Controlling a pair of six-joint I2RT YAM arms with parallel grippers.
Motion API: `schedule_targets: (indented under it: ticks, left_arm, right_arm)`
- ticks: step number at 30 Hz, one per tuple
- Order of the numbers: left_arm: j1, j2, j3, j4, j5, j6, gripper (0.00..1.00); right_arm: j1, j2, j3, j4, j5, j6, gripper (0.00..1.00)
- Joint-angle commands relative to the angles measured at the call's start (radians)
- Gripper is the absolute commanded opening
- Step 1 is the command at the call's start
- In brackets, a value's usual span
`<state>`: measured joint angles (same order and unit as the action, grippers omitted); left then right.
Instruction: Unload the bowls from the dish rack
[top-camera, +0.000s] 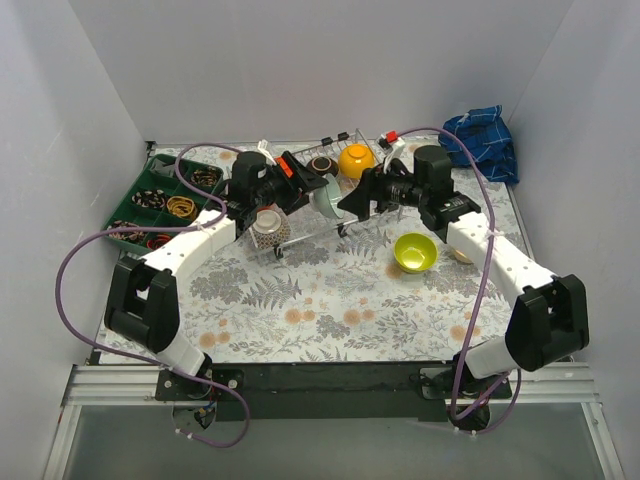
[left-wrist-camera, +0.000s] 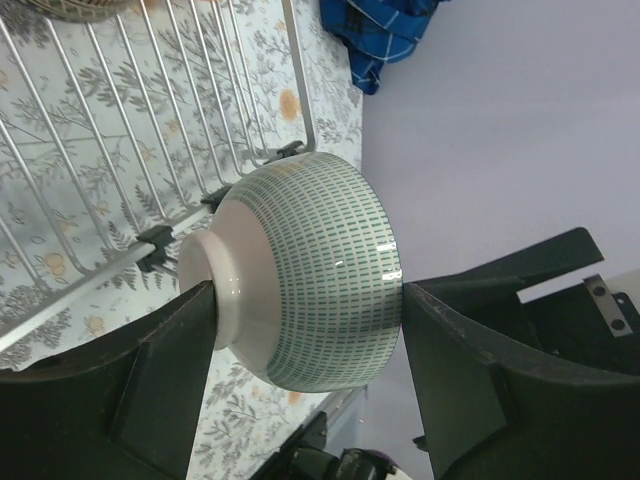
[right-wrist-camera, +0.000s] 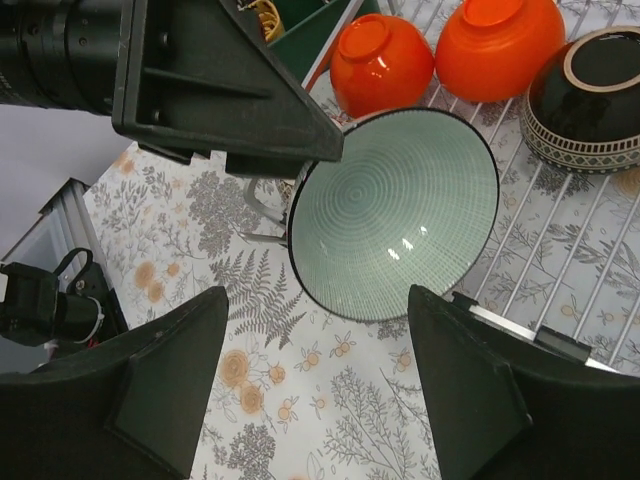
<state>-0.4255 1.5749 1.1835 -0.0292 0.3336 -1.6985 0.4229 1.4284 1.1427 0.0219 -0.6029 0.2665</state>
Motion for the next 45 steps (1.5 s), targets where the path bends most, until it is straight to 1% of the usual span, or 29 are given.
schedule_targets:
  ticks: [1,7,10,13,14,16,17,19,20,22,23,26,27,29,30,31,33,34,36,37,38,40,41,45]
  left_arm:
    - [0.002,-0.101,-0.038,0.164,0.085,-0.131,0.0]
    - [-0.004,-0.127,-0.097,0.224,0.11,-0.19,0.0]
    - [-0.007,-0.139,-0.127,0.238,0.108,-0.202,0.0]
    - [-0.009,-0.15,-0.148,0.241,0.111,-0.204,0.0]
    - [-0.01,-0.153,-0.153,0.242,0.11,-0.204,0.0]
    - [-0.01,-0.161,-0.171,0.242,0.107,-0.202,0.0]
    - [-0.009,-0.17,-0.177,0.242,0.105,-0.198,0.0]
    - [-0.009,-0.179,-0.194,0.241,0.104,-0.191,0.0]
    - [-0.009,-0.185,-0.197,0.241,0.105,-0.185,0.0]
    - [-0.009,-0.19,-0.208,0.236,0.114,-0.179,0.0]
    - [-0.009,-0.19,-0.211,0.235,0.117,-0.179,0.02]
    - [-0.009,-0.199,-0.217,0.224,0.119,-0.153,0.25]
    - [-0.01,-0.21,-0.214,0.216,0.114,-0.129,0.42]
    - [-0.009,-0.225,-0.194,0.167,0.088,-0.087,0.58]
    - [-0.01,-0.233,-0.187,0.146,0.078,-0.063,0.7]
    - [-0.01,-0.251,-0.174,0.096,0.065,-0.002,0.76]
    - [-0.01,-0.272,-0.142,0.039,0.019,0.063,0.82]
    - [-0.01,-0.295,-0.136,-0.027,-0.002,0.118,0.87]
    - [-0.009,-0.329,-0.136,-0.075,-0.071,0.178,0.92]
    - [-0.009,-0.366,-0.142,-0.116,-0.099,0.235,0.97]
    - [-0.009,-0.383,-0.15,-0.136,-0.166,0.261,0.98]
    - [-0.01,-0.415,-0.173,-0.191,-0.229,0.318,0.98]
    - [-0.009,-0.44,-0.177,-0.21,-0.263,0.371,0.98]
    - [-0.01,-0.484,-0.188,-0.307,-0.402,0.474,0.98]
  right_arm:
    - [0.042,0.039,0.077,0.016,-0.006,-0.039,0.8]
    - [0.088,0.093,0.1,0.0,0.0,-0.055,0.76]
    - [0.114,0.116,0.115,-0.02,0.002,-0.069,0.71]
    - [0.137,0.125,0.129,-0.053,0.009,-0.082,0.62]
    - [0.145,0.129,0.134,-0.06,0.009,-0.088,0.53]
    - [0.152,0.124,0.137,-0.083,0.025,-0.102,0.4]
    - [0.157,0.119,0.137,-0.094,0.031,-0.108,0.26]
    - [0.163,0.107,0.137,-0.128,0.048,-0.128,0.16]
    - [0.169,0.103,0.137,-0.138,0.055,-0.136,0.09]
    - [0.175,0.084,0.135,-0.174,0.078,-0.16,0.03]
    - [0.18,0.076,0.132,-0.186,0.086,-0.168,0.01]
    - [0.186,0.041,0.115,-0.232,0.124,-0.196,0.01]
    - [0.188,0.021,0.111,-0.244,0.149,-0.202,0.01]
    - [0.188,0.0,0.098,-0.296,0.173,-0.225,0.01]
    - [0.189,-0.022,0.097,-0.315,0.187,-0.234,0.01]
    - [0.188,-0.034,0.092,-0.339,0.213,-0.24,0.01]
    - [0.191,-0.071,0.075,-0.399,0.256,-0.254,0.01]
    - [0.191,-0.081,0.066,-0.418,0.27,-0.256,0.01]
    - [0.195,-0.123,0.029,-0.465,0.304,-0.259,0.01]
    - [0.198,-0.135,0.013,-0.474,0.313,-0.259,0.01]
    - [0.198,-0.15,-0.023,-0.485,0.324,-0.254,0.01]
    - [0.201,-0.18,-0.046,-0.525,0.351,-0.251,0.01]
    - [0.208,-0.189,-0.055,-0.54,0.359,-0.251,0.01]
    - [0.243,-0.209,-0.087,-0.603,0.446,-0.257,0.01]
